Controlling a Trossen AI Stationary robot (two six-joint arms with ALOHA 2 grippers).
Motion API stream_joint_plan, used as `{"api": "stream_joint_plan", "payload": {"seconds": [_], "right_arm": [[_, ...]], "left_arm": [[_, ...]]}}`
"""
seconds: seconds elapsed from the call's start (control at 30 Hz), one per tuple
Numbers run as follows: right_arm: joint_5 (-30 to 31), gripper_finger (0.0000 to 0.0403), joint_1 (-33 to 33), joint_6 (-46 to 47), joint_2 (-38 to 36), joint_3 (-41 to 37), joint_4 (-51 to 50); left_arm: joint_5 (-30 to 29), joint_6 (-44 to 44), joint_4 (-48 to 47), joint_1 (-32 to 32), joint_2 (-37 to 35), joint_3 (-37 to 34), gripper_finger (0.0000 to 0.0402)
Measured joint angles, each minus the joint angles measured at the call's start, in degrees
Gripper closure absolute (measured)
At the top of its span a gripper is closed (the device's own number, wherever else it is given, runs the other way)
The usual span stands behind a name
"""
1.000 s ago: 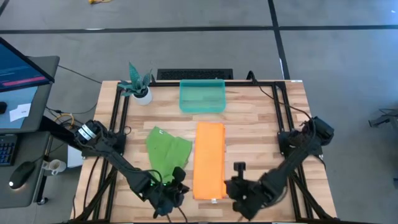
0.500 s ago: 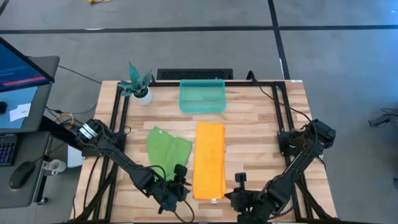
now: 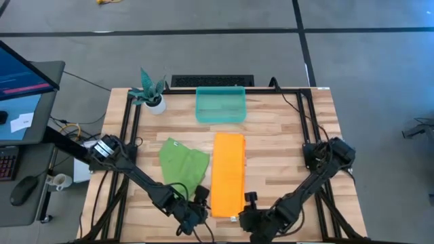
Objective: Roll microfiber towels into tight, uniform cylinder then place into a basket
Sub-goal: Roll the orange microfiber cloth
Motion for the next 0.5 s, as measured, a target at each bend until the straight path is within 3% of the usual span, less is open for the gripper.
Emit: {"api": "stream_joint_plan", "payload": {"seconds": [0.3, 0.5], "right_arm": [[-8.9, 0.0213, -3.1, -0.1, 5.2, 0.0, 1.1], [-10.8, 0.0189, -4.4, -0.5, 6.2, 0.2, 0.4]], "left_arm": [[2.8, 2.1, 3.9, 1.9, 0.8, 0.0, 0.0232], [10.8, 4.6, 9.0, 3.9, 4.9, 0.4, 0.0232]]}}
